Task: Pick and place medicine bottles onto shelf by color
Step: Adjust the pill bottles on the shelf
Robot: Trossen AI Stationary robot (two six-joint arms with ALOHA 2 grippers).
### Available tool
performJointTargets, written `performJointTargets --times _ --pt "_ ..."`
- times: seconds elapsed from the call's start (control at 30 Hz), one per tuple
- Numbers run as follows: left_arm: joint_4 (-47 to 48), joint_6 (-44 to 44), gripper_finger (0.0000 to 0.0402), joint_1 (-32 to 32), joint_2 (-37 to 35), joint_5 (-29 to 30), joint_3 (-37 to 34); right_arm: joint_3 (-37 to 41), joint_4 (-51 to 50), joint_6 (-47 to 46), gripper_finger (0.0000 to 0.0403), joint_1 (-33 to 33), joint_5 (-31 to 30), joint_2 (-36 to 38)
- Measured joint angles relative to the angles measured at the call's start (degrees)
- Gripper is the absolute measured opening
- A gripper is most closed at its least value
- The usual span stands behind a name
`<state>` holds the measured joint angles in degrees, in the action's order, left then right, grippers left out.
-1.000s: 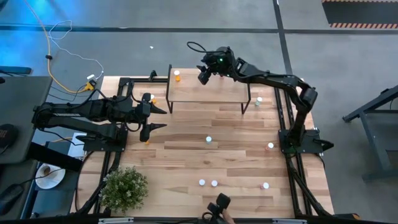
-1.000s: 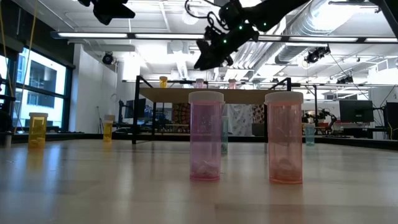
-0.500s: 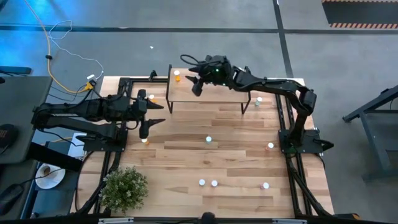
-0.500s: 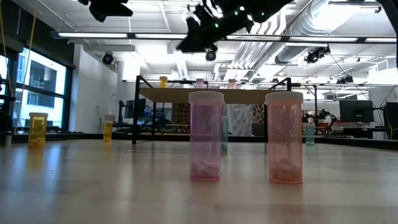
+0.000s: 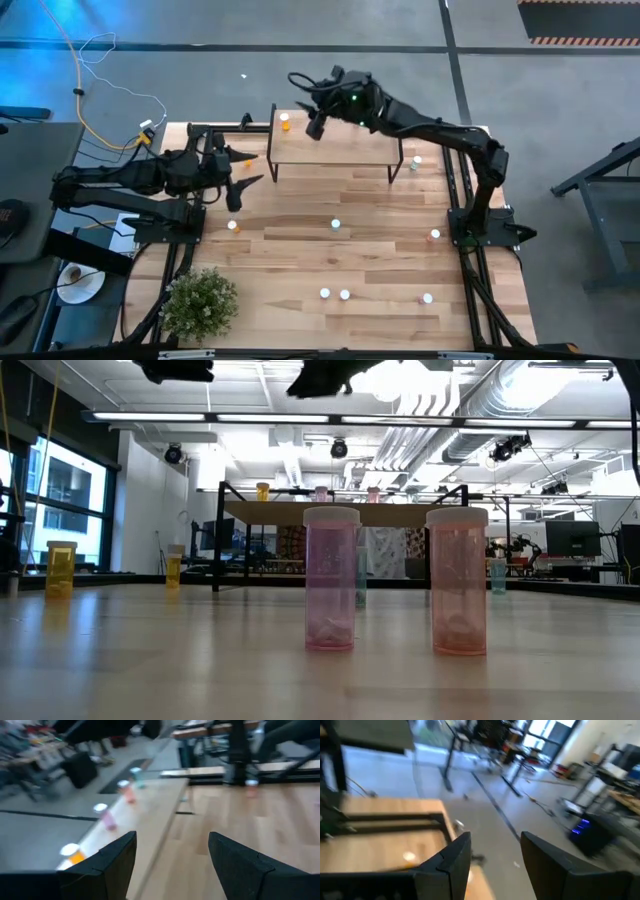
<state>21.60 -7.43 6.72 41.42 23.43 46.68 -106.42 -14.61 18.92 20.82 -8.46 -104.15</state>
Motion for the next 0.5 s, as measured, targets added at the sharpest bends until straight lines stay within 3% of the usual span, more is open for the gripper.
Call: performJointTargets --times 0.1,0.2,0.5 --pt "-3.7 -3.2 0.0236 0.1 1.1 3.6 0.0 -6.6 -10.4 0.9 0.0165 0.2 -3.0 0.1" --pt "-7.8 -6.8 0.0236 1.7 1.9 3.4 0.0 -12.4 -19.3 1.1 0.0165 0.6 -3.1 0.1" --pt "-9.9 -5.8 0.0236 14.2 4.4 -7.0 5.1 -23.6 -31.6 1.7 0.0165 2.1 -2.1 0.1"
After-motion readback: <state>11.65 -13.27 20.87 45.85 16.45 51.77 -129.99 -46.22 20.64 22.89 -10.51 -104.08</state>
